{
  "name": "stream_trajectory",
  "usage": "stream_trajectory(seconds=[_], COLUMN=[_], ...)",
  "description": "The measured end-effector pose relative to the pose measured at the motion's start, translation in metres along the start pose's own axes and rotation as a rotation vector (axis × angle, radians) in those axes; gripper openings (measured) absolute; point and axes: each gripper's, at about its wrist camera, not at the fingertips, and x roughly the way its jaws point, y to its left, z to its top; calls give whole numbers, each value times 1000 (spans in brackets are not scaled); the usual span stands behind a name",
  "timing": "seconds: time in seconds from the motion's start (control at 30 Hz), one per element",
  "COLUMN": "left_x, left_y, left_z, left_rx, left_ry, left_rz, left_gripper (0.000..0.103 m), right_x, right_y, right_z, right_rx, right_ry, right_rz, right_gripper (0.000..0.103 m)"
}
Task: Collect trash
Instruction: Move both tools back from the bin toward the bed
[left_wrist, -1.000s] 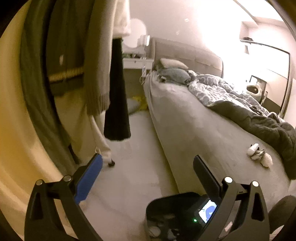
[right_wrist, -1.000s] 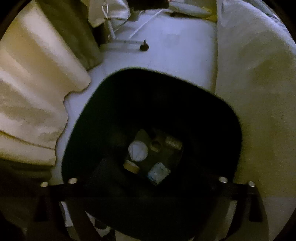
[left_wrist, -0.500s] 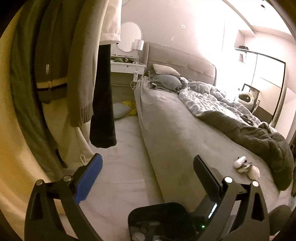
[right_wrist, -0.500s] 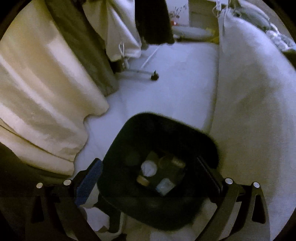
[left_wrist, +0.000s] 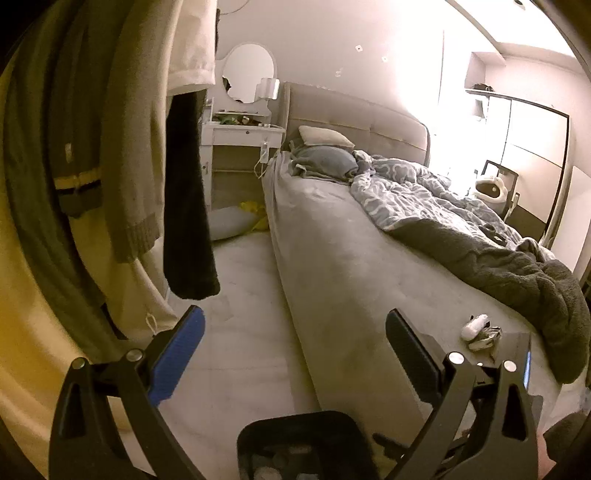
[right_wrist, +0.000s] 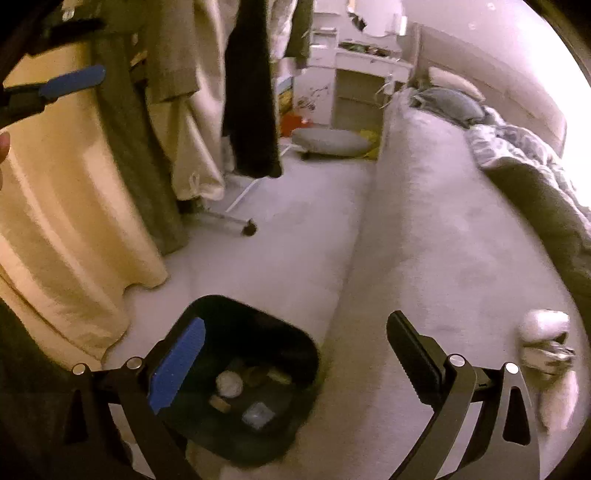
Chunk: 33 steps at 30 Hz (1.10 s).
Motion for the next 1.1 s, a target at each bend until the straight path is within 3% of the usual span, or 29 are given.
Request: stream_trajectory(seconds=[0.27,0.5,1.1], left_x=[8,17,47], left_y=[-25,-50,-110], left_z=[4,4,-6], left_rx=[-6,20,57], left_ry=[-4,2,55], left_rz=[-84,-107,-189], left_gripper=[100,100,100], right_x=[-17,-39,-70], right_y=[-27,-53,-138], right_z=[-11,-19,-55], right_rx=[-14,-23,123], right_ry=[-34,-83,-93], right_rz=[-93,-201,-291], right_gripper=[100,100,100])
